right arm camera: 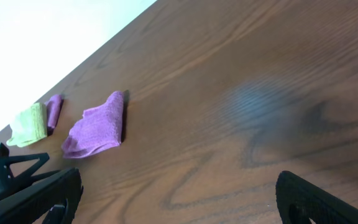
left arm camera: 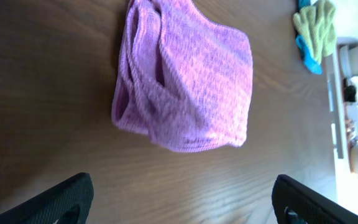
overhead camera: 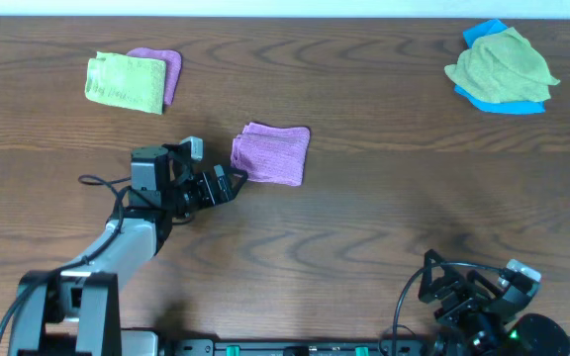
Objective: Fold the cloth
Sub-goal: 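Reach the left gripper to the folded pink square's left edge and grasp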
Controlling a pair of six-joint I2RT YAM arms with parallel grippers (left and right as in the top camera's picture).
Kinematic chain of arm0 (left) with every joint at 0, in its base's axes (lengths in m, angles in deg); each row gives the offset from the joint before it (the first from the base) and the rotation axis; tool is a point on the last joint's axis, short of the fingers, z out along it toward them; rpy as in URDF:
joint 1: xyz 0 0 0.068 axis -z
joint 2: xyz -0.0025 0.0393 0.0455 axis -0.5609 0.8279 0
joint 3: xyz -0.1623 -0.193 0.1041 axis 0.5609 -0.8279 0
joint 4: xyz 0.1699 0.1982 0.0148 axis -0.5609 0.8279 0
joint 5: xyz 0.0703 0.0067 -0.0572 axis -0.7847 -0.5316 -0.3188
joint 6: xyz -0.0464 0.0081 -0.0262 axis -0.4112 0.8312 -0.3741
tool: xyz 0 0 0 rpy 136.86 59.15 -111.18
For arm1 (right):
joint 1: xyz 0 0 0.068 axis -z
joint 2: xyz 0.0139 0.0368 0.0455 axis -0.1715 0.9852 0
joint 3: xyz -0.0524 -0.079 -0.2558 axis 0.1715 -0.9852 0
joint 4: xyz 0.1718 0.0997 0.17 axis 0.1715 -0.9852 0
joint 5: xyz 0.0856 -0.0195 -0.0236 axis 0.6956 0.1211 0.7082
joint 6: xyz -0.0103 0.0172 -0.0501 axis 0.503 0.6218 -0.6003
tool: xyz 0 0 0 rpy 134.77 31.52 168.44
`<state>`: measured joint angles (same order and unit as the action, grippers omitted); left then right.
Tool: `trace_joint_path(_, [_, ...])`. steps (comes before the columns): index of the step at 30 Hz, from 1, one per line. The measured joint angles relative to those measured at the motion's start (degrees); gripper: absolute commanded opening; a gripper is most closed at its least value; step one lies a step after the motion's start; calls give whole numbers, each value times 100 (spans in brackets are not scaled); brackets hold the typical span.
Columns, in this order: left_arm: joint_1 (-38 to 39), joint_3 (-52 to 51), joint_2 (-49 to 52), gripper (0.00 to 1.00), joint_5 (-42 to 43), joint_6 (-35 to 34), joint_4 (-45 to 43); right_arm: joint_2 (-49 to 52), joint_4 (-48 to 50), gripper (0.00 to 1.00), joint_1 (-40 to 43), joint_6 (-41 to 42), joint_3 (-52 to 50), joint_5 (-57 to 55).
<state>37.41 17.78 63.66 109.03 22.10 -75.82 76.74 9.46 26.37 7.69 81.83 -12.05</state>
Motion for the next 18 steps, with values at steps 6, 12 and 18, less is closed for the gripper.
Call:
trace_joint_path(6, [-2,-2,413,93,125,-256,-389,0,0,99,0,0,0,2])
trace_joint_path(12, [-2,-2,706,93,195,-293,-782,0,2,99,0,0,0,2])
trace_joint_path(18, [0,-2,901,93,291,-293,-1049,0,2,99,0,0,0,0])
